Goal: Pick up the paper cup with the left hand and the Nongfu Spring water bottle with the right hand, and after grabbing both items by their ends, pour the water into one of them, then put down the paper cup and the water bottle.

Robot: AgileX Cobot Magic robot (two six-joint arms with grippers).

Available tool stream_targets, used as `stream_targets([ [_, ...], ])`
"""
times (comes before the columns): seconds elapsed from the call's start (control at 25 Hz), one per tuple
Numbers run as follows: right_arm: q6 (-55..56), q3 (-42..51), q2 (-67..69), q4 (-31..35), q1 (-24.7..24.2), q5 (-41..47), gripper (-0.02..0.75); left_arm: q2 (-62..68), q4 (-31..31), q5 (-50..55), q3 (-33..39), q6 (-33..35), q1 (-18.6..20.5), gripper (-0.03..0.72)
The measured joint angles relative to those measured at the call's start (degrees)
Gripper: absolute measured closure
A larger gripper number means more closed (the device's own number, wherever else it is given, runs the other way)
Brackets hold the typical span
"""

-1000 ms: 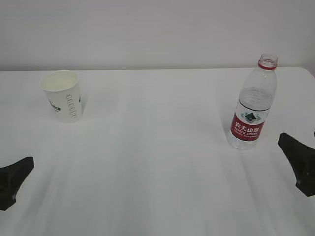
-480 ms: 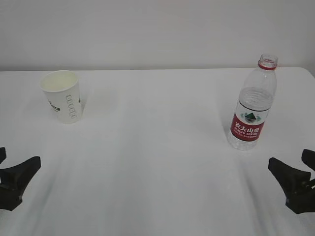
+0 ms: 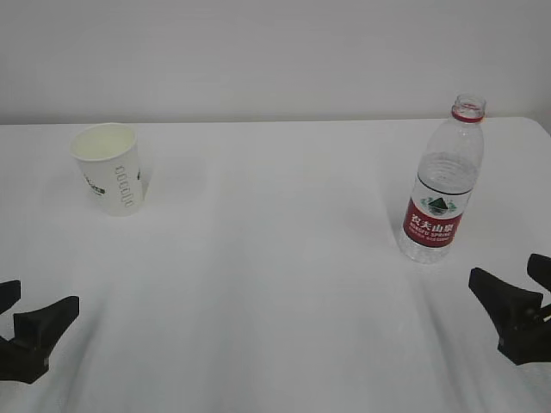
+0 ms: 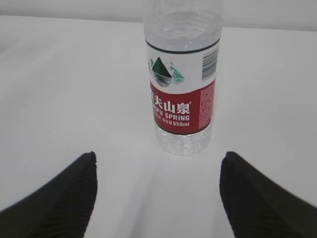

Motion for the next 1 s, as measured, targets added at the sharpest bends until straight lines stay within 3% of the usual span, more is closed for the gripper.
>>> stream_targets([
  [0.36,-2.37,-3.91,1.27,0.00,0.00,0.00,0.148,0.12,1.71,-0.10,-3.76,-0.02,0.00,0.101],
  [1.0,-2.88,-12.53,13.84,0.08,0.00,0.00,0.148,0.15,2.31,-0.10,-4.38,-0.12,0.00,0.101],
])
